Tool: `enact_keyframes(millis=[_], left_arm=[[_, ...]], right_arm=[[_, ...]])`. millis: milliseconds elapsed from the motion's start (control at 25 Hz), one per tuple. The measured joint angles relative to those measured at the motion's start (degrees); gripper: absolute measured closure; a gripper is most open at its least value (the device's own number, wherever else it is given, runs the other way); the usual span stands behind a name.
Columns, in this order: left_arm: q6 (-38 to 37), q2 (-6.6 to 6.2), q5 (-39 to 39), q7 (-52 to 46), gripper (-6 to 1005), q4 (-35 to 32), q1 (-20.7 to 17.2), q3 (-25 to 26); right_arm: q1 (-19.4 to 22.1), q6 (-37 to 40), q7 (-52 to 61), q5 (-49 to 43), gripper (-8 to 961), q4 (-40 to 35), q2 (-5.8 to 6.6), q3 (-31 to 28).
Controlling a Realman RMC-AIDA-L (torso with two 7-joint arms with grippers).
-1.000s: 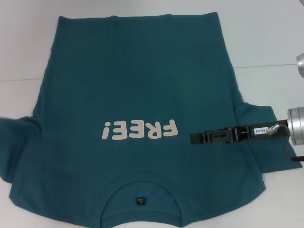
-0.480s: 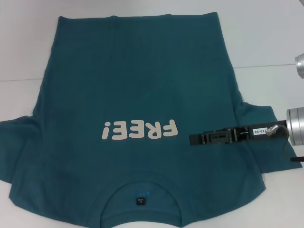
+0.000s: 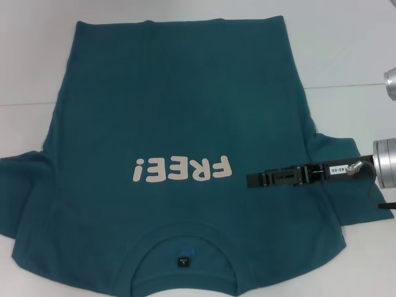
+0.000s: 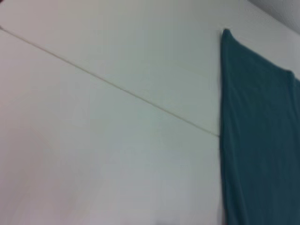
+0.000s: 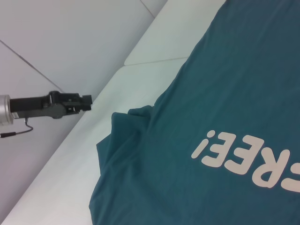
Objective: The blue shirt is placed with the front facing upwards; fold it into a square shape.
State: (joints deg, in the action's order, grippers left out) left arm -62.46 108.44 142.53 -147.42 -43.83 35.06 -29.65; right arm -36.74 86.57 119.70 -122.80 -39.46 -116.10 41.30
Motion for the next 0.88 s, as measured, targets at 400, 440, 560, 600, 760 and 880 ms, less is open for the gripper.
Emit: enact_keyframes(millis=[400,440,560,600,760,880], left_arm=[[11.41,0.85,0.04,9.43,365,7.01,2.17,-5.39],[12.88,1.05,0.04,9.67,259,7.82,2.37,-6.07],[15.51,1.34,0.04,9.92,190,9.32,2.9,-6.55],[15.96,1.34,0.04,9.99,166,9.85,3.13,-6.55],[17.38,0.97,0.06,10.2,122,12.27,4.31,-6.57],[18.7,0.87,0.13,10.25,126,13.55,5.01,-6.97]], right_arm=[[-0.07,-0.09,0.41,-0.21,37,0.0,-0.06,0.0],[-0.08,-0.09,0.46,-0.22,37,0.0,-0.06,0.0],[-0.08,-0.12,0.51,-0.24,37,0.0,-0.07,0.0],[-0.08,-0.19,0.51,-0.24,37,0.0,-0.07,0.0],[-0.04,-0.61,0.53,-0.25,37,0.0,-0.03,0.0],[0.01,-0.73,0.53,-0.25,37,0.01,-0.02,0.0]])
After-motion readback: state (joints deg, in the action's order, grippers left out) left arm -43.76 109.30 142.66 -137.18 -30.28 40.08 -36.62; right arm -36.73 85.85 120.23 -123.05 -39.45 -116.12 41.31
